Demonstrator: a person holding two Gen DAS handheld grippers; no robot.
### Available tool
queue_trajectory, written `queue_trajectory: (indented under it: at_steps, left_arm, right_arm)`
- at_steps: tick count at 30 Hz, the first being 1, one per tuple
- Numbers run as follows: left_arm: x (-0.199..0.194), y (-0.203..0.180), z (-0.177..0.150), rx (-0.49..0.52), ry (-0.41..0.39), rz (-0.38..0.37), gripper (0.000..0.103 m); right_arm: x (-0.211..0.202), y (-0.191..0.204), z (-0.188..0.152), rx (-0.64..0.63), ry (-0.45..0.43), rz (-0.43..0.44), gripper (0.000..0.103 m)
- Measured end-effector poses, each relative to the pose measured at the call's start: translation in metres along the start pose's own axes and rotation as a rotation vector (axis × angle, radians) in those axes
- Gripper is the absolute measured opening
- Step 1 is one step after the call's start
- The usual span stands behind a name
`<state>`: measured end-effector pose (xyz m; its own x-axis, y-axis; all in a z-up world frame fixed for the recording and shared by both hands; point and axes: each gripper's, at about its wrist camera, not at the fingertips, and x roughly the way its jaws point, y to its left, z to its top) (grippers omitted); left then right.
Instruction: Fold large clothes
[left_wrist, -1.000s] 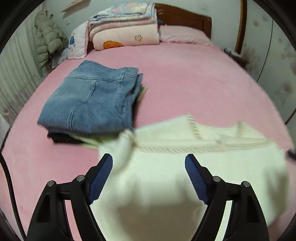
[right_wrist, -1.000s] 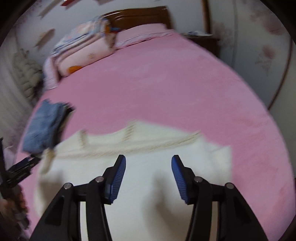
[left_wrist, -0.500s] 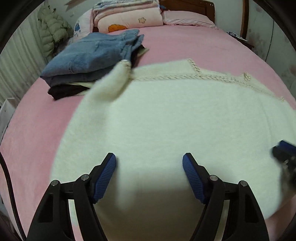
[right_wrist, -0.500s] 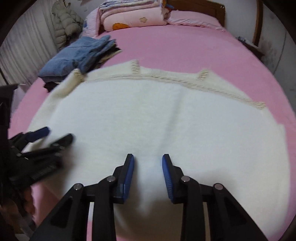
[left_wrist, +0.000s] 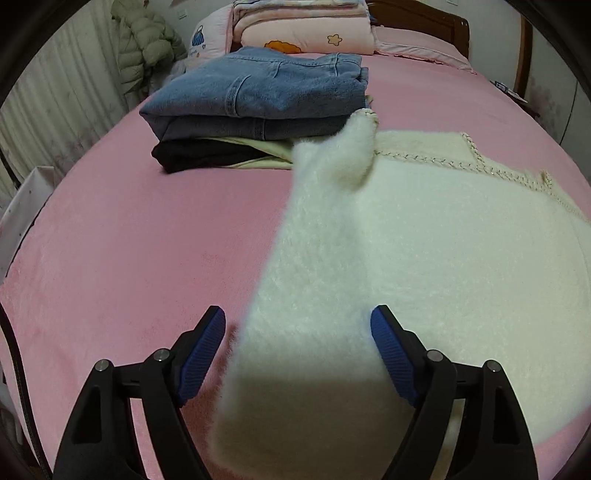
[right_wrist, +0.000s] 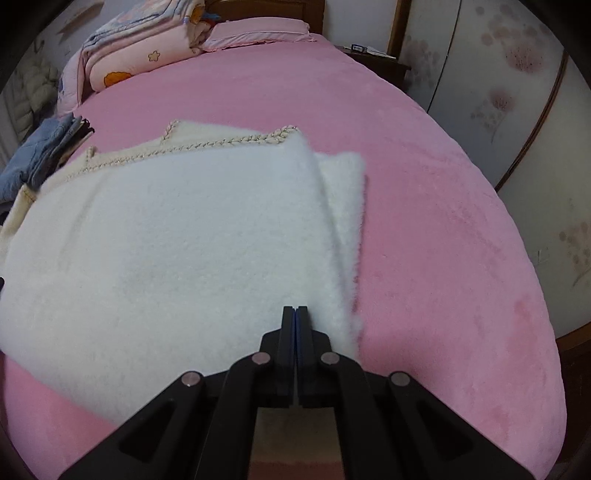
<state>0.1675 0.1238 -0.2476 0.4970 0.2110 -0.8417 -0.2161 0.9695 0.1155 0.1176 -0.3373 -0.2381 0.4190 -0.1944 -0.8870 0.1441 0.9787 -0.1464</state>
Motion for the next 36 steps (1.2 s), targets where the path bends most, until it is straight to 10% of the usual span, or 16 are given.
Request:
queue_trajectory:
  at_steps: [15,20,27,36]
  left_arm:
    - [-0.032,0.004,0.025,-0.066,0.129,-0.042,0.08]
    - [-0.086,0.006,0.051,-0.075,0.124,-0.098,0.082]
    - [-0.155,0.005,0.077,-0.066,0.121,-0.196,0.092]
    - [-0.22,0.006,0.093,-0.045,0.076,-0.298,0.099]
  right_arm:
    - [-0.019,0.012,0.025,0.083,0.099,-0.059,0.001]
    - [-0.071,0.015,0.04,0.17,0.096,-0.015,0.002]
    - [-0.15,0.031,0.053,0.22,0.033,0.041,0.033]
    - [-0.236,0.072,0.071,0.182,-0.071,0.144,0.034]
